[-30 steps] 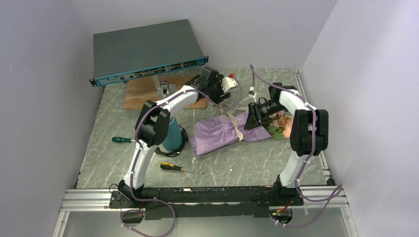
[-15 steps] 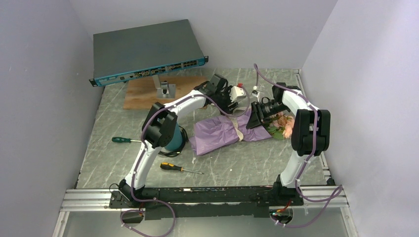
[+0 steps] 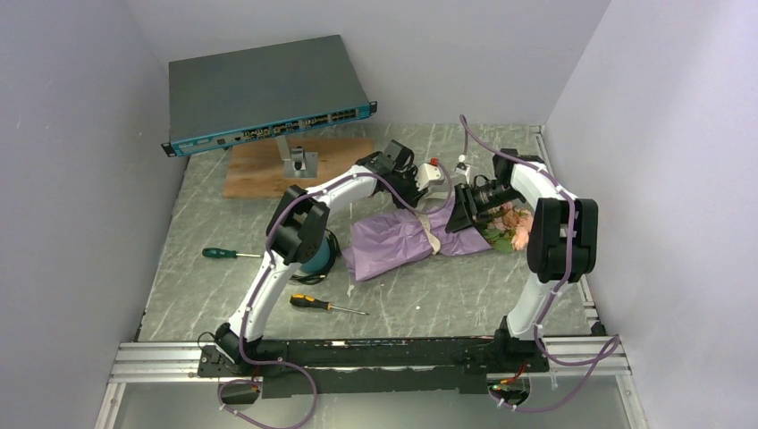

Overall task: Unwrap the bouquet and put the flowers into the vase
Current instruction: Untie the ribbon from the wrapping paper.

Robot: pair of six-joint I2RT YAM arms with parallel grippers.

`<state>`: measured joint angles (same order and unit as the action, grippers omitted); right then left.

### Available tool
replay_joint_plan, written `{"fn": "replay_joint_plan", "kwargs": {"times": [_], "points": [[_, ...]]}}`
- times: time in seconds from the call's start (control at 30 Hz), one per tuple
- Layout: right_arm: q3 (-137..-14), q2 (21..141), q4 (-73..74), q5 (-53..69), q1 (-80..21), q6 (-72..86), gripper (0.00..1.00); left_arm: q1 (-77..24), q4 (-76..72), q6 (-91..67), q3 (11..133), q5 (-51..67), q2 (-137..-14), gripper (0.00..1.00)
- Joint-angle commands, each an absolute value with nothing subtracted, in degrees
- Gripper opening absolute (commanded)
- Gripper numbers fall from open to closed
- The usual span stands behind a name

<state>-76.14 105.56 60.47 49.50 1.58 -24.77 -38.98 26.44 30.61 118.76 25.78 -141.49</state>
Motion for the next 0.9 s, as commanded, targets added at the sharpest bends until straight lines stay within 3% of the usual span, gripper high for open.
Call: {"fn": "replay_joint_plan", "kwargs": {"times": [0.0,0.13,0.6,0.63,0.77,0.87], "points": [[-77.60,102.22,58.56,49.74,2.28,-23.88,0.41,-38.56,28.42,30.62,122.43,29.74,-141.22,0.18],[-78.00,101.13,56.28,49.50,2.69,-22.02,0.41,-38.36,24.36,30.28,120.15,31.74,-136.28,0.00],[-79.62,98.79,53.70,50.05,4.18,-19.36,0.41,-38.26,15.41,28.33,109.27,36.56,-118.43,0.00],[-79.70,98.85,53.62,50.14,4.20,-19.22,0.41,-38.38,17.47,29.09,110.04,37.05,-118.82,0.04],[-79.96,98.96,53.56,50.27,4.22,-18.94,0.41,-38.49,28.84,35.55,113.90,40.79,-121.74,0.47],[-80.30,99.12,54.08,50.19,4.18,-19.22,0.41,-38.41,33.28,41.54,114.12,40.98,-123.36,0.53]]}}
